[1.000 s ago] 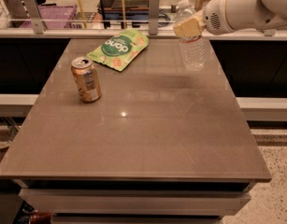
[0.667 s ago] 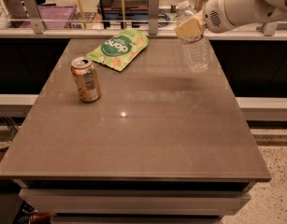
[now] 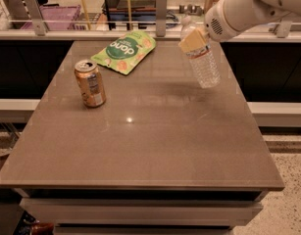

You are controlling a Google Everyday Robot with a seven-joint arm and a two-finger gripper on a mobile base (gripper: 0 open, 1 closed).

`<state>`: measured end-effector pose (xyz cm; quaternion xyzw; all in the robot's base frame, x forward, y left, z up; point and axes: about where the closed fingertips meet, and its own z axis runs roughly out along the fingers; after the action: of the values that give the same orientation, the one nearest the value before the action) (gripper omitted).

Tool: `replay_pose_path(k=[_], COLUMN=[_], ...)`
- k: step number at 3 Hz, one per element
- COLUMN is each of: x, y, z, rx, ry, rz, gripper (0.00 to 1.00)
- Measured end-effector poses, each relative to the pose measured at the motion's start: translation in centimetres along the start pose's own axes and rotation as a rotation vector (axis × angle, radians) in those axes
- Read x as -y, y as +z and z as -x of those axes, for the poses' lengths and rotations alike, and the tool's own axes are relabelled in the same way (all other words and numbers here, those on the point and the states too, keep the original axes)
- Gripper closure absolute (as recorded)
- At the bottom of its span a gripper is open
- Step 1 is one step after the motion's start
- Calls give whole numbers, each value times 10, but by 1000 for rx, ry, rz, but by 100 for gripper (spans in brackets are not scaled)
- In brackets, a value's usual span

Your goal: Knock water bottle over

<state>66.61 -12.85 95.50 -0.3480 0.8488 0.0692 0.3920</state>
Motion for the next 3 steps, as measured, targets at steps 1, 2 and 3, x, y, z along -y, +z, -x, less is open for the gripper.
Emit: replay_pose_path(k=[1,2,3], x=[-10,-16,-16], y=[15,28,44], z=[-11,-17,-18], rx=[-92,-178,-265], ry=[-19,-49,-89], rz=[22,40,59], gripper=[100,100,100])
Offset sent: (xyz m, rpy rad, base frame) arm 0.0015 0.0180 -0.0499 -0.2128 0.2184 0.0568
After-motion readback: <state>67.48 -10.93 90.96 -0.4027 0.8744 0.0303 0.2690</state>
